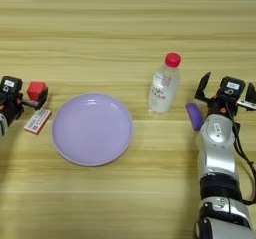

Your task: Move the objects on the table

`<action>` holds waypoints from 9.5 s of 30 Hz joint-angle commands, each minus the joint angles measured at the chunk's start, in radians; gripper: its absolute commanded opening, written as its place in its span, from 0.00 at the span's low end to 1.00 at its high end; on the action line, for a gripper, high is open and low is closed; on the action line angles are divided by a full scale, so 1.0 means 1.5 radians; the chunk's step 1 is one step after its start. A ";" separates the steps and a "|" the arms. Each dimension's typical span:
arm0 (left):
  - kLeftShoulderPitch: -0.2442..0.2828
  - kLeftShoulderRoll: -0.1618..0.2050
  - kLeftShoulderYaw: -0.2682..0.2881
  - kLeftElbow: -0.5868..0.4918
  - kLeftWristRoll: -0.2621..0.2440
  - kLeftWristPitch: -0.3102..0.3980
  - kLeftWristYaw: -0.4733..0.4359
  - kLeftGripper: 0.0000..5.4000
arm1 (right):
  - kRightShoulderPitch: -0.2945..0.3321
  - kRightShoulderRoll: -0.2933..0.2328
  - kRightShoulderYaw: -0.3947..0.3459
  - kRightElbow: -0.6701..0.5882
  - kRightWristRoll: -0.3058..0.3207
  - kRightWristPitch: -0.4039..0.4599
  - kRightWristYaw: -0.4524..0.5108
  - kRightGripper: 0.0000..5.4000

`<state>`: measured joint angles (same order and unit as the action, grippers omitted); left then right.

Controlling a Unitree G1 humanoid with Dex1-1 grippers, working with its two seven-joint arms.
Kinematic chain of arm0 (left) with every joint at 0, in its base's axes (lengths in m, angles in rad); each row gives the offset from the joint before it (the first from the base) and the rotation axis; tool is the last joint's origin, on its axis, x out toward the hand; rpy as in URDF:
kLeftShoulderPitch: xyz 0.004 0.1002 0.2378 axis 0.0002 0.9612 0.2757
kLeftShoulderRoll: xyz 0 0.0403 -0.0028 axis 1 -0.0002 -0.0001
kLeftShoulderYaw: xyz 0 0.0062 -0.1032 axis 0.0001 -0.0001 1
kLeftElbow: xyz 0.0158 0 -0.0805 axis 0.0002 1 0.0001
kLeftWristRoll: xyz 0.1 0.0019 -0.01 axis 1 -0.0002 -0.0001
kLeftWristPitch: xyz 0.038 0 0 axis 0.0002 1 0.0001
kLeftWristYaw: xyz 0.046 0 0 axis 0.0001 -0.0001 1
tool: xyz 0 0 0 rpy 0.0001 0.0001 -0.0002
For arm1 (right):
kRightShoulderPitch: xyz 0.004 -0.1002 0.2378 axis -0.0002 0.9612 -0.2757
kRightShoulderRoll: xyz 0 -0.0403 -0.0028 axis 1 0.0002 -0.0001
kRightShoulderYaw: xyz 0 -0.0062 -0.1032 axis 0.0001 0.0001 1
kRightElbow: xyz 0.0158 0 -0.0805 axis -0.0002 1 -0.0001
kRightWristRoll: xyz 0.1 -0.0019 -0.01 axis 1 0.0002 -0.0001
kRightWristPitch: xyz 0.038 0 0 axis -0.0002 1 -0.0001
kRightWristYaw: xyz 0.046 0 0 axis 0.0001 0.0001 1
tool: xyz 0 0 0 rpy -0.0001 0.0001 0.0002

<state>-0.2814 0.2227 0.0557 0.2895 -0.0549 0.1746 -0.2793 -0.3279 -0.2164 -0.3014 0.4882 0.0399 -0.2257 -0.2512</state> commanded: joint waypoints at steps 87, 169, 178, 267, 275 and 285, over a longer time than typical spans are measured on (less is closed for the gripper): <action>-0.079 -0.018 0.004 0.181 -0.022 -0.150 -0.032 0.42 | 0.003 0.006 0.003 -0.012 0.000 0.019 -0.001 1.00; -0.096 -0.018 0.063 0.190 -0.056 -0.184 0.044 1.00 | 0.023 0.017 0.015 -0.049 -0.015 0.036 0.003 1.00; -0.131 -0.018 0.075 0.297 -0.047 -0.244 0.067 1.00 | 0.120 0.003 0.041 -0.191 -0.030 0.105 0.052 1.00; -0.146 -0.024 0.082 0.351 -0.012 -0.312 0.171 1.00 | 0.093 0.016 0.452 -0.322 -0.041 0.368 0.480 0.96; -0.146 -0.024 0.082 0.351 -0.012 -0.313 0.173 1.00 | 0.093 0.018 0.449 -0.313 -0.039 0.366 0.480 0.78; -0.147 -0.023 0.082 0.353 -0.012 -0.313 0.174 1.00 | 0.090 0.024 0.438 -0.308 -0.036 0.365 0.475 0.52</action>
<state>-0.5057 0.1845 0.1823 0.8234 -0.0819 -0.2906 -0.0230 -0.1882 -0.1825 0.3629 0.0170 -0.0128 0.3301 0.4647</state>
